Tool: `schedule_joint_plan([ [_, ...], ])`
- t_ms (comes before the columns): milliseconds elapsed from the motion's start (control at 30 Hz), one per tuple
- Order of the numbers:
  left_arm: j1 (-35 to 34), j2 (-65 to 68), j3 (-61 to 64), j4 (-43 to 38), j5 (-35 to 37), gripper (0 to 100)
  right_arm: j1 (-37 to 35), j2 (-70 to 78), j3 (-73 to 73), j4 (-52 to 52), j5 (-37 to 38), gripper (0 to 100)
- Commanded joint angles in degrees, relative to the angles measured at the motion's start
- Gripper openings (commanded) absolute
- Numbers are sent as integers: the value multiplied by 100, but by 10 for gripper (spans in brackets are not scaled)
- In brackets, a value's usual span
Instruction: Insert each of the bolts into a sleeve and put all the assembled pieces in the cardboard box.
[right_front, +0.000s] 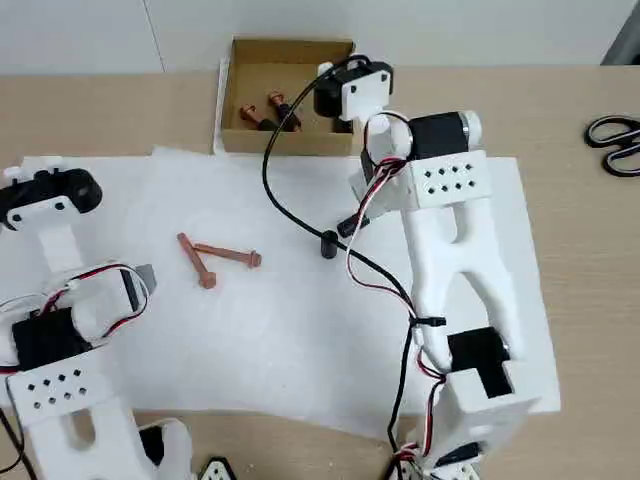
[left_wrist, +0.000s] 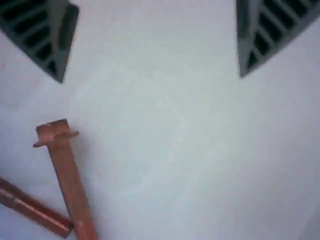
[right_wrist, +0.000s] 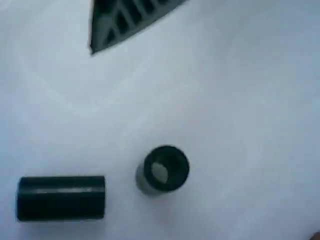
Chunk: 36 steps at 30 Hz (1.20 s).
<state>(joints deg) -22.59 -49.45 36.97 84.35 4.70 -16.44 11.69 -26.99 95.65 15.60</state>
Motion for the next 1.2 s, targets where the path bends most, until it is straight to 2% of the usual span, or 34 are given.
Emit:
schedule_joint_plan([
  [0,0,-62,-31,26,-35,215,-189,233,0,-127,-299,201],
  [300,0,-62,-22,26,-35,215,-611,1068,0,-602,-396,202],
  [667,0,-62,-22,26,-35,215,-646,1622,0,-840,-413,202],
  [1167,9,-62,119,-26,-35,215,-743,1675,176,-813,-519,202],
])
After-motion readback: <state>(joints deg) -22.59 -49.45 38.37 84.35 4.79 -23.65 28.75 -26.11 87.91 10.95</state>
